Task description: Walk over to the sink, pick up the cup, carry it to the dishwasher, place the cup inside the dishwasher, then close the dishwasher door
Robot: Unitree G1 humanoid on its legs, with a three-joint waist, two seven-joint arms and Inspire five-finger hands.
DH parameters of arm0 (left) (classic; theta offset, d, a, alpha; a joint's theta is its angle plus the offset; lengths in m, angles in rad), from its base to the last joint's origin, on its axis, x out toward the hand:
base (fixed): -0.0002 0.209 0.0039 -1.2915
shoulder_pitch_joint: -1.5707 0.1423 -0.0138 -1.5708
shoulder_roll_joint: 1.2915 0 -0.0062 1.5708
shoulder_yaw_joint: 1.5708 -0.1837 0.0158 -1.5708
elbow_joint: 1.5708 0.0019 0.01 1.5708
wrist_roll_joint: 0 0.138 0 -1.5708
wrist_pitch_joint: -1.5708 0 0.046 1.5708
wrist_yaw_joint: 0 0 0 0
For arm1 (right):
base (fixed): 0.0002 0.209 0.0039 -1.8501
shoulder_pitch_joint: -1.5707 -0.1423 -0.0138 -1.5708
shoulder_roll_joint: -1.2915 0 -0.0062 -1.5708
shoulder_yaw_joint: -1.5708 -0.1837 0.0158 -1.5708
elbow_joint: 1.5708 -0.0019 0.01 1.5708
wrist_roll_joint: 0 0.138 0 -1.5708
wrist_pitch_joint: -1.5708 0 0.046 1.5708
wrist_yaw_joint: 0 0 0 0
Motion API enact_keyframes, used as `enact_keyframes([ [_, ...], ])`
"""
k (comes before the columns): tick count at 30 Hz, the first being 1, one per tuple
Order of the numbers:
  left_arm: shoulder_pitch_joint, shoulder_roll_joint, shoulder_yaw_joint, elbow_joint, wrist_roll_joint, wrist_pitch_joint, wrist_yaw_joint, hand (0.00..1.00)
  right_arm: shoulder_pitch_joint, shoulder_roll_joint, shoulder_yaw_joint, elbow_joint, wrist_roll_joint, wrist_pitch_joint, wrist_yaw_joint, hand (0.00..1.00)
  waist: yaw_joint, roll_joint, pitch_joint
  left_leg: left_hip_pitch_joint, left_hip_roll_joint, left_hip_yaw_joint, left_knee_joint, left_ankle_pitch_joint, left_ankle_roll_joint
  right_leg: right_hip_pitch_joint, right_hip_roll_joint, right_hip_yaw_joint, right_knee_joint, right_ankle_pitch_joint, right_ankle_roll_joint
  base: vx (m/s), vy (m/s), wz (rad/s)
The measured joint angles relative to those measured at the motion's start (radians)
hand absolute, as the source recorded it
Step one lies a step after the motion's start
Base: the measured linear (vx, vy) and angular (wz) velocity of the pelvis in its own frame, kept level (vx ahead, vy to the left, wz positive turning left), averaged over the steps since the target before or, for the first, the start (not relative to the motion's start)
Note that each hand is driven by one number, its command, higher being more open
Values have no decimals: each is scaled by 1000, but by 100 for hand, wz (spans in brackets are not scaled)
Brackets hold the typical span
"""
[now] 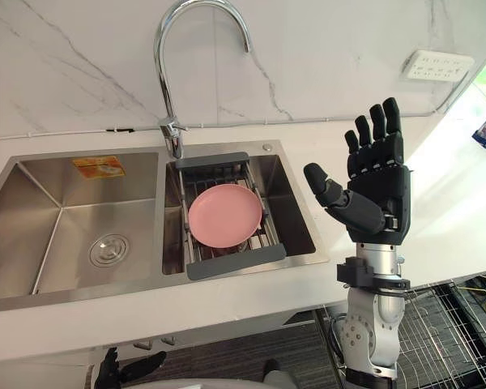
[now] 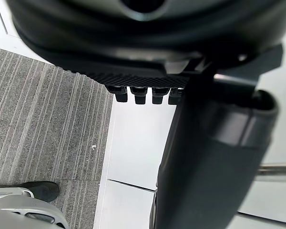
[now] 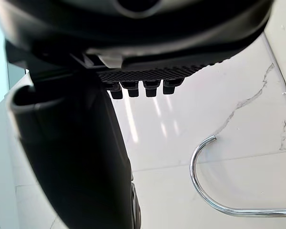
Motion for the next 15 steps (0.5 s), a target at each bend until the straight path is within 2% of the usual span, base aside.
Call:
enact_keyframes([
  [5, 0, 7, 0, 9, -20, 16, -44, 100, -3, -2, 0, 0, 0, 2, 2, 100, 6, 0, 0, 4, 2, -8, -6, 4, 1, 25, -2, -17, -31, 11, 1, -1, -1, 6],
  [8, 0, 15, 1, 29, -75, 65, -98, 100, -9, -21, -1, 0, -4, 35, 12, 100, 18, -1, 0, 25, 7, -8, -12, 7, -3, 64, 2, -28, -71, 27, -1, -1, -10, 1],
  [12, -4, 33, 7, 85, -148, 130, -183, 100, -40, -122, -3, 0, -178, 111, 34, 100, 29, -7, -1, 73, 16, -9, -40, 15, -16, 116, 14, -42, -108, 35, -4, -48, -53, 5],
  [15, -5, 42, 21, 114, -188, 166, -217, 100, -66, -194, -4, 0, -285, 132, 60, 100, 31, -18, -4, 81, 26, -6, -58, 23, -27, 116, 26, -43, -114, 35, -9, -62, -59, -4],
])
